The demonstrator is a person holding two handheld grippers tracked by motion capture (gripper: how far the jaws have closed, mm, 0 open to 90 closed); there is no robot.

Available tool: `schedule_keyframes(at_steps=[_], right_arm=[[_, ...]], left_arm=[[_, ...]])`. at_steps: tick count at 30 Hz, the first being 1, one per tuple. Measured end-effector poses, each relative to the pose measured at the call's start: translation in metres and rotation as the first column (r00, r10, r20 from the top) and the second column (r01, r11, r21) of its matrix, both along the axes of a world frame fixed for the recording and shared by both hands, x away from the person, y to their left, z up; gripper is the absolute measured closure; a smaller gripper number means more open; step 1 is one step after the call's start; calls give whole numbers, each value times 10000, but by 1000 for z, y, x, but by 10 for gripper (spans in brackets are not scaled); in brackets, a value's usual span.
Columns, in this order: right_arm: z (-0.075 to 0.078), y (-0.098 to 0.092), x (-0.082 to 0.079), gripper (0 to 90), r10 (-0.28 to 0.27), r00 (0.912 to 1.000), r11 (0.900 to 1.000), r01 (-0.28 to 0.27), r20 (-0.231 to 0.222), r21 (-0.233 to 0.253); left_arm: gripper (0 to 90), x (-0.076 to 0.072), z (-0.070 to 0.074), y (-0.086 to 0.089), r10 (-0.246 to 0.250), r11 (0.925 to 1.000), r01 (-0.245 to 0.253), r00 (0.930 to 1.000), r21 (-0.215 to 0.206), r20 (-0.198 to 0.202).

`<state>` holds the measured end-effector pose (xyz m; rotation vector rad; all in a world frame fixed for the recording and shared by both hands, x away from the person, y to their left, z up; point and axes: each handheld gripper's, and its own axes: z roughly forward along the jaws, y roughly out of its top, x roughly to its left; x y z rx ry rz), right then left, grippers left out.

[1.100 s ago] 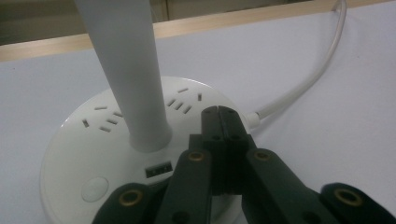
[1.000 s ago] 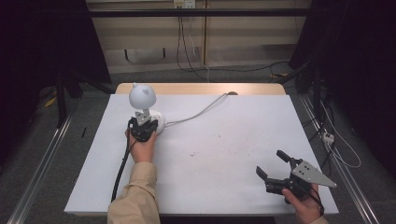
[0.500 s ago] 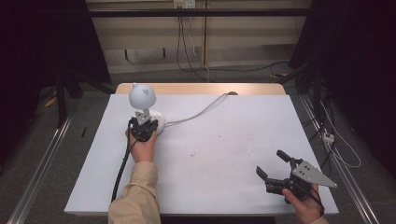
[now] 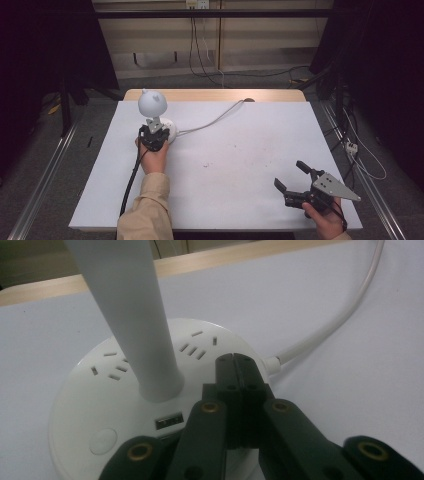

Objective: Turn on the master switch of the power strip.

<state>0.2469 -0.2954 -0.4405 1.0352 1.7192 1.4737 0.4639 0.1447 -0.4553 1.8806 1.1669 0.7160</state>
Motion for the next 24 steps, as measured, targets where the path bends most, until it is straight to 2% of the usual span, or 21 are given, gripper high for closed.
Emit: schedule_keyframes(at_steps=[2,5,6,7,9,11,18,21,24], right_arm=[[0,0,0,49,28,10000,10000,-28,-3,-2],[0,0,0,49,21,10000,10000,-21,26,-9],[0,0,0,49,30,10000,10000,-30,38,-18],[0,0,0,49,27,10000,10000,-27,36,-15],[0,0,-1,49,0,10000,10000,0,26,-2],[0,0,-1,49,14,10000,10000,-14,45,-4],[1,-2,-3,49,-4,10000,10000,4,57,0],[1,-2,-3,49,10,10000,10000,-10,83,-13],[1,-2,-2,49,2,10000,10000,-2,69,19]], left_arm=[[900,1,0,-2,-22,9995,19,9999,-327,-103],[900,0,0,-4,-62,10000,62,10000,-26,-44],[900,-1,0,-3,-81,10000,80,9999,-37,-108],[900,-1,0,-3,8,9997,-10,10000,-264,-88],[900,-1,0,-3,4,10000,-4,9999,-58,-103],[900,-1,-1,-2,173,9983,-182,9997,-554,-165],[900,-1,-4,2,169,9953,-181,9998,-949,-132],[900,-1,-3,0,26,9984,-28,10000,-570,-45],[900,-1,-2,3,-2,9946,-19,9998,-1036,-202]])
